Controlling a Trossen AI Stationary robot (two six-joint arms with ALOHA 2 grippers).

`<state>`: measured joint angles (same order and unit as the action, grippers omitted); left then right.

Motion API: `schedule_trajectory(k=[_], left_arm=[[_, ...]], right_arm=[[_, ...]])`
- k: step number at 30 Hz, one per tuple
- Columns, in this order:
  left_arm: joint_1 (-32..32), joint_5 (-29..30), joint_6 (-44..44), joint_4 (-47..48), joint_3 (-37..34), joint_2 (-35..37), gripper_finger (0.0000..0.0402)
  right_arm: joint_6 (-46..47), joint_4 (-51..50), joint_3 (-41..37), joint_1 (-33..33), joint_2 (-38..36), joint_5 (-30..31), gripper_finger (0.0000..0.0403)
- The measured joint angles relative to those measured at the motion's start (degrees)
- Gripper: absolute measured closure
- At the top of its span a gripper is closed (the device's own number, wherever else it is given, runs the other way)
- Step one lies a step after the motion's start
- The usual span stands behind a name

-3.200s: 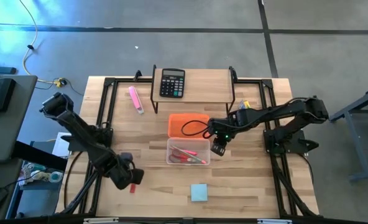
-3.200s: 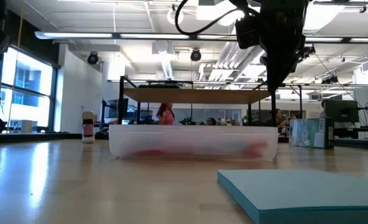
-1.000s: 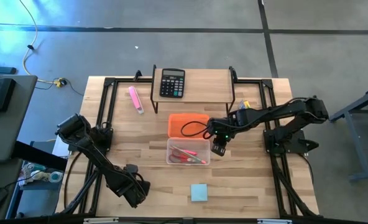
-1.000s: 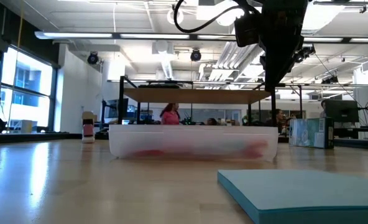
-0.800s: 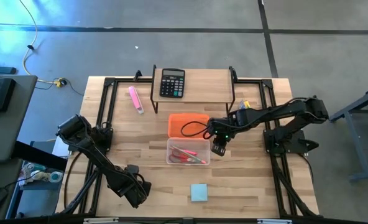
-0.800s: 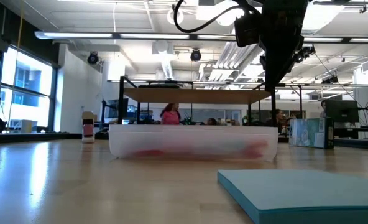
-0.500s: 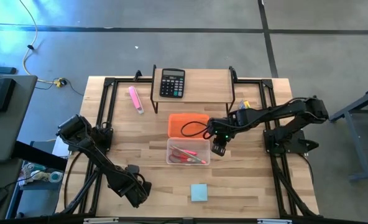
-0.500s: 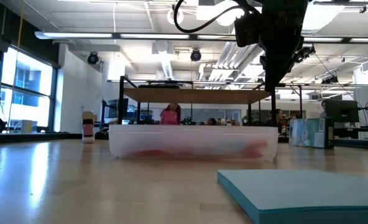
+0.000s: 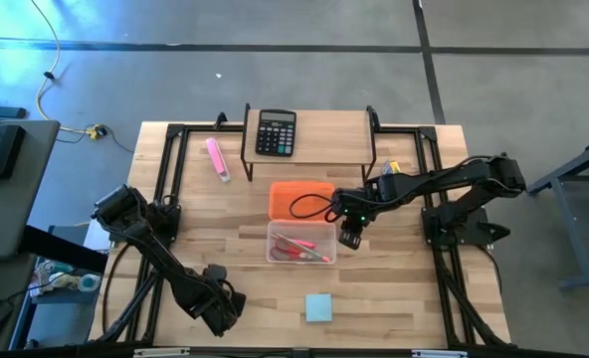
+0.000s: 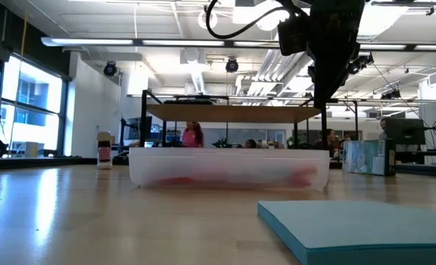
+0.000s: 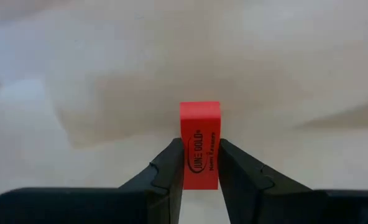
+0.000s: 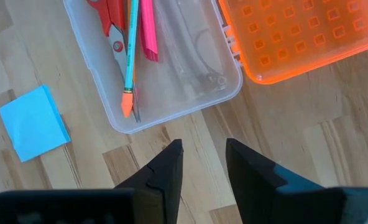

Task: Pack school essentials
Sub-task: Put the orange eraser into the supply box

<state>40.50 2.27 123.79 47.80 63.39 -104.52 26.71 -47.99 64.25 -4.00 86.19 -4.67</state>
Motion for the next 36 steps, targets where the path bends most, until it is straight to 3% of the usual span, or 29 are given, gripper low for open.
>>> schedule_trajectory(k=[6,14,24,36], left_arm=[[-1.14,3.44,-3.06,0.73,1.28,-0.03,0.0321],[-5.74,12.88,-12.78,1.35,4.63,0.06,0.0321],[-16.94,18.5,-37.42,1.78,9.21,0.17,0.0321],[-29.97,18.9,-69.48,1.82,15.18,0.21,0.0321]], right_arm=[[0.25,0.03,0.0,0.01,0.0,-0.02,0.029],[0.26,0.01,0.0,0.01,0.0,-0.02,0.029],[0.26,-3.19,3.83,0.0,0.0,1.5,0.029],[4.55,-9.99,15.05,0.04,0.0,13.22,0.029]])
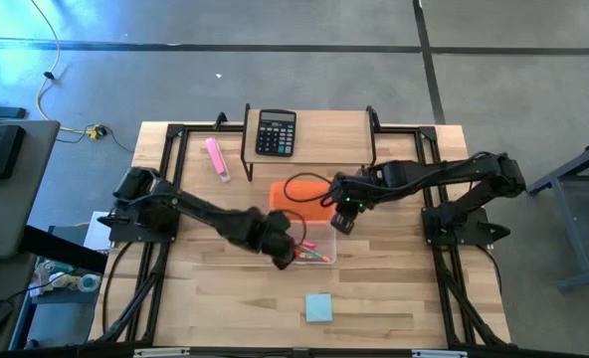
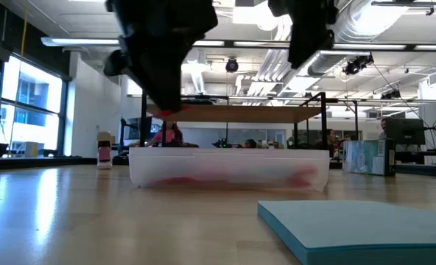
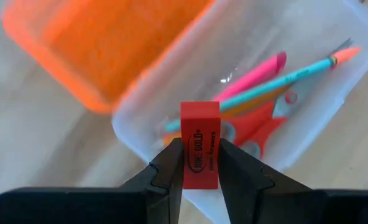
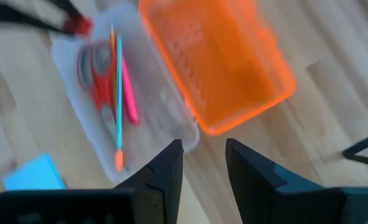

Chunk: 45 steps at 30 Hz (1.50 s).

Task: Pack school essentials
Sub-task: Put the orange eraser into the supply box

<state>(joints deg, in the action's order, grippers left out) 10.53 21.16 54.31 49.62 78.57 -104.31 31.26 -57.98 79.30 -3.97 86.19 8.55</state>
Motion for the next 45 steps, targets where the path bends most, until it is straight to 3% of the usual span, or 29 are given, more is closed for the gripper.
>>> schedule_trajectory(k=[11,21,34,45], left_arm=[[-6.87,-6.56,-22.76,-5.3,1.08,0.07,0.0321],[-11.11,-17.35,-39.76,-7.68,0.97,-0.4,0.0321],[-13.58,-22.48,-47.24,-6.52,0.97,-4.55,0.0321],[-13.95,-22.48,-48.53,-5.68,0.84,-6.58,0.0319]], right_arm=[[10.16,-4.02,8.26,1.51,-0.01,11.13,0.029],[12.37,-5.66,9.63,4.24,-0.02,11.99,0.029],[15.43,-7.75,9.54,6.48,-0.02,12.3,0.029],[17.2,-7.75,9.5,6.44,-0.02,11.86,0.029]])
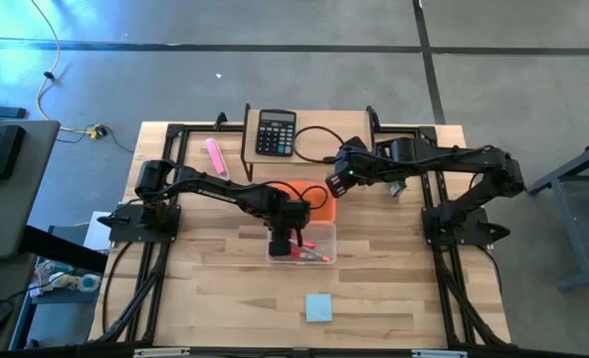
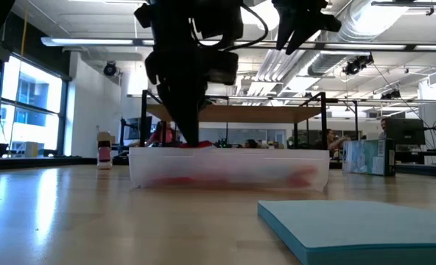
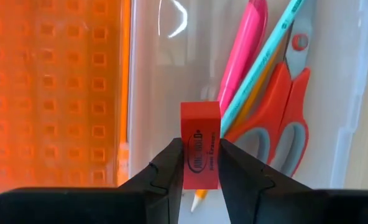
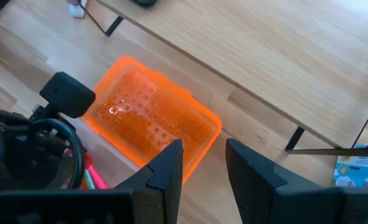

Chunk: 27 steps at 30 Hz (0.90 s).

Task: Pack school essentials
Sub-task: Put the orange eraser into the supply box, then put the blue sticky notes into the supply box

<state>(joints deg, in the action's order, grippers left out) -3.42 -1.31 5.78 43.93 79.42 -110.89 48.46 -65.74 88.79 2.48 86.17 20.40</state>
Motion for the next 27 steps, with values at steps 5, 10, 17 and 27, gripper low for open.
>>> schedule_trajectory(k=[5,10,17,27], left_arm=[[0.02,-0.01,-0.02,-0.49,0.04,0.02,0.0294],[0.01,0.04,0.03,-0.51,0.04,0.02,0.025],[-0.2,0.04,0.56,2.22,1.45,0.02,0.02],[-0.12,0.49,1.07,11.84,5.25,1.8,0.0193]], right_arm=[[0.62,-0.04,-0.02,-1.13,0.0,-0.72,0.029],[1.74,-0.25,-0.04,-3.0,0.0,-1.51,0.029],[4.21,-2.27,-0.04,-6.97,0.0,-1.55,0.029],[10.41,-3.95,-0.04,-14.55,0.0,-3.03,0.029]])
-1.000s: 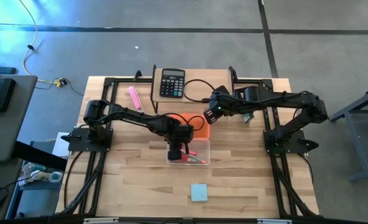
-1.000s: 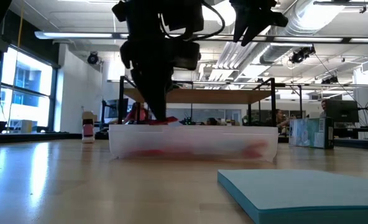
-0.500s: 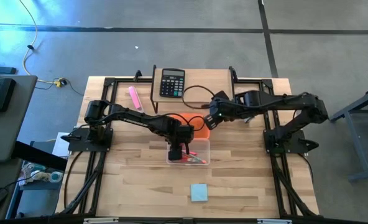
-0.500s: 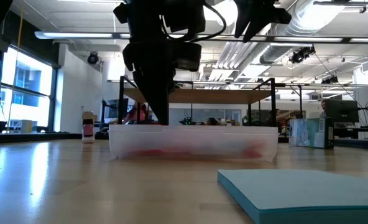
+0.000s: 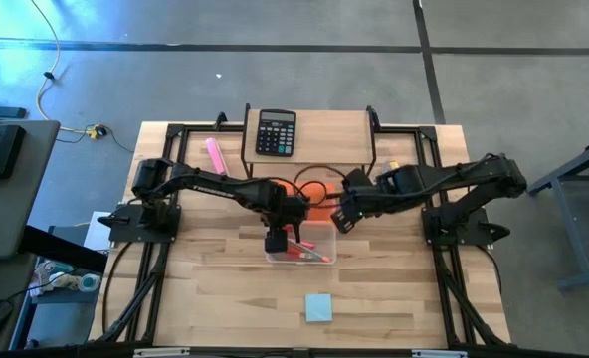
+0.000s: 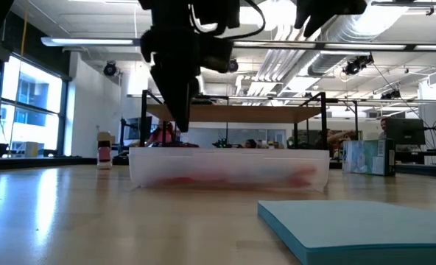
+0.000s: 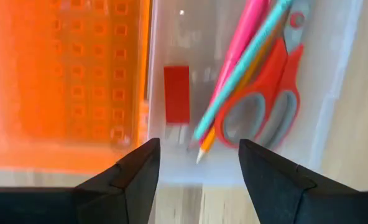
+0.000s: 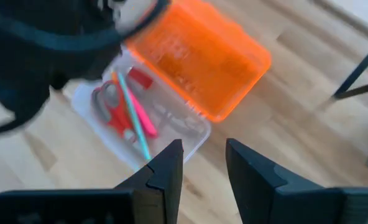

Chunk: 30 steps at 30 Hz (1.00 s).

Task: Pack school essentials
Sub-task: Put the blue sticky notes into the supply box

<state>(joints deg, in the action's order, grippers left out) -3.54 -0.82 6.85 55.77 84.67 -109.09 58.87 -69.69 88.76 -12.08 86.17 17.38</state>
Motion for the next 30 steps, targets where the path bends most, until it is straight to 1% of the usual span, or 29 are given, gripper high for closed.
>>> schedule_trajectory(k=[2,6,9,11,13,16,22,23,26,30], left_arm=[[0.55,0.02,0.02,0.71,-0.27,1.28,0.0193],[2.06,-0.13,2.09,0.16,-3.95,5.43,0.0193],[3.29,-0.26,4.94,-1.26,-9.05,8.88,0.0193],[4.2,-0.43,7.77,-4.89,-12.53,10.83,0.0193],[4.98,-0.52,10.79,-5.92,-16.29,13.36,0.0193],[6.43,-0.5,16.56,-9.26,-20.58,16.41,0.0193],[10.68,-0.42,25.81,-12.44,-27.7,23.31,0.0193],[11.5,-0.3,27.27,-14.08,-28.82,24.28,0.0193],[13.84,0.18,31.73,-15.77,-31.94,27.66,0.0193],[17.62,1.55,37.78,-21.38,-36.51,32.0,0.0193]], right_arm=[[1.44,0.02,-0.01,-1.88,0.0,-0.01,0.029],[4.24,0.08,-0.01,-5.55,0.0,-0.03,0.029],[6.21,0.77,-0.01,-7.97,0.0,-0.36,0.029],[5.61,1.22,-0.01,-9.29,0.0,-1.61,0.0287],[5.05,2.57,-0.01,-10.45,0.03,-2.43,0.028],[4.03,4.85,-0.01,-11.67,0.22,-3.13,0.0258],[-1.56,11.73,-0.03,-13.36,2.04,-2.96,0.0193],[-2.39,12.68,-0.03,-13.58,2.72,-3.06,0.0183],[-6.93,18.66,-0.03,-13.93,4.88,-4.93,0.0158],[-14.34,26.47,-0.01,-14.73,7.79,-10.36,0.0143]])
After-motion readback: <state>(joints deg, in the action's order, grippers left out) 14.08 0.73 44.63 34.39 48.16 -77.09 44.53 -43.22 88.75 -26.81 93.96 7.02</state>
